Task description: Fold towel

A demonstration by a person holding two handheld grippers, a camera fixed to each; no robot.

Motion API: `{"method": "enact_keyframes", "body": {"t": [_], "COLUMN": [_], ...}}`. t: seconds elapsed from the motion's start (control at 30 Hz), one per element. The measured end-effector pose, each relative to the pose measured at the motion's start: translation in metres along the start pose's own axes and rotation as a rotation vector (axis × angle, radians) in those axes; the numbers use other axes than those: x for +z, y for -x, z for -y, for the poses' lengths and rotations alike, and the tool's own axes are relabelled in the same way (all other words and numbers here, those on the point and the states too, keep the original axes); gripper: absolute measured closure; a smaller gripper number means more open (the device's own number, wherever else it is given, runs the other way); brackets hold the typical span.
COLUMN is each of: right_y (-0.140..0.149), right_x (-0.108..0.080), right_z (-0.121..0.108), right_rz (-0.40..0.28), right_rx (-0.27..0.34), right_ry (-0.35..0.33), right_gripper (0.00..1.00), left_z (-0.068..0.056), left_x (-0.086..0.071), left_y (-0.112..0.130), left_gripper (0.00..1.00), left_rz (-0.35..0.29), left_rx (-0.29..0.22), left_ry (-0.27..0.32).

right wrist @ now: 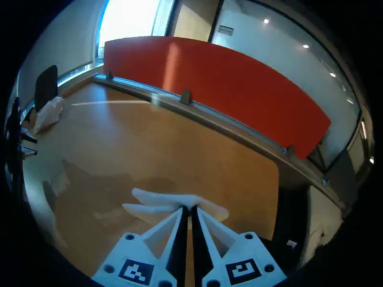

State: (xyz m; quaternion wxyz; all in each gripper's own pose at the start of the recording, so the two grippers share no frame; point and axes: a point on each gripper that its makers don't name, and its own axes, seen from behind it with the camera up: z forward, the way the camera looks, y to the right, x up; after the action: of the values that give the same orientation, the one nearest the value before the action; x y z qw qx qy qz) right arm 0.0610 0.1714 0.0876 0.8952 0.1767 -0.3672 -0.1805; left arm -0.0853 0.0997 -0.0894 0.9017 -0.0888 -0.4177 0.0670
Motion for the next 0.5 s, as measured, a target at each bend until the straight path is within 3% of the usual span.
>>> {"method": "enact_keyframes", "body": {"t": [0.27, 0.5], "right_y": [0.014, 0.047], "right_x": [0.004, 0.000], "right_z": [0.002, 0.002], "right_rz": [0.023, 0.066], "right_rx": [-0.006, 0.001], "right_ry": [-0.007, -0.007], "right_gripper": [0.95, 0.95], "left_z": [0.001, 0.000], "left_x": [0.000, 0.001], "left_y": [0.001, 0.000], "left_gripper": [0.07, 0.07], "left_rz": [0.004, 0.003], "left_rx": [-0.003, -0.004], "left_ry": [-0.003, -0.002]}}
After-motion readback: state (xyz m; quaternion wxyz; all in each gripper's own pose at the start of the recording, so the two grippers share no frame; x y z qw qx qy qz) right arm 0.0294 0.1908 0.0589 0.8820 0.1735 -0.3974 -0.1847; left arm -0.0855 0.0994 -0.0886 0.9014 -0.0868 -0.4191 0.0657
